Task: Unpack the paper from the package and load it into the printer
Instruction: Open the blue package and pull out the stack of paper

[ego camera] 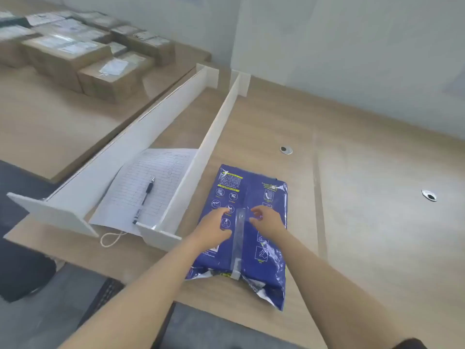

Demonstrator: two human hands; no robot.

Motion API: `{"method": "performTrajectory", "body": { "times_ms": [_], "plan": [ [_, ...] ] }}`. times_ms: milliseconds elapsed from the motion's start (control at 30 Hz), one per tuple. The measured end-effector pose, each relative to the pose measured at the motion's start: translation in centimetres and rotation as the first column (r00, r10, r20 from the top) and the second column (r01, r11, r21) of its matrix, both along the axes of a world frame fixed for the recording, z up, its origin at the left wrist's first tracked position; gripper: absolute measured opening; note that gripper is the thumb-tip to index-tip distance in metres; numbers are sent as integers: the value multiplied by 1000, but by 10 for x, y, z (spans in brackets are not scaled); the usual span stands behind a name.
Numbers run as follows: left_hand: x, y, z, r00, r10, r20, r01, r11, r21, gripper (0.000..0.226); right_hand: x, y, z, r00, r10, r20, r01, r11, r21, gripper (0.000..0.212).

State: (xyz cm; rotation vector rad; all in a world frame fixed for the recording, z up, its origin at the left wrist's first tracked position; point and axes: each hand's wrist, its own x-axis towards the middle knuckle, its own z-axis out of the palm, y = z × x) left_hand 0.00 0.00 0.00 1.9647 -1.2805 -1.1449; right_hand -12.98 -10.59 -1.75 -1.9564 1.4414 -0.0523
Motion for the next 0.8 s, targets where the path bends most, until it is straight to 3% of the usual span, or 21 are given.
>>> {"method": "performTrajectory", "body": {
  "times_ms": [300, 500, 700, 800],
  "plan": [
    [10, -11, -36, 1000, 17, -16, -16, 1000, 23, 53, 21, -13, -31, 999, -44, -28, 42, 997, -59, 37],
    [8, -10, -48, 997, 49, -65, -46, 998, 36, 56, 35, -12, -37, 991, -119, -61, 113, 989, -93, 16],
    [14, -6, -44, 999, -32, -18, 33, 996, 84, 53, 7, 19, -36, 998, 64, 26, -59, 982, -180, 17],
    [15, -5, -41, 997, -69, 19, 66, 993, 102, 53, -22, 44, -36, 968, 250, 40, -233, 942, -243, 13]
  ]
}}
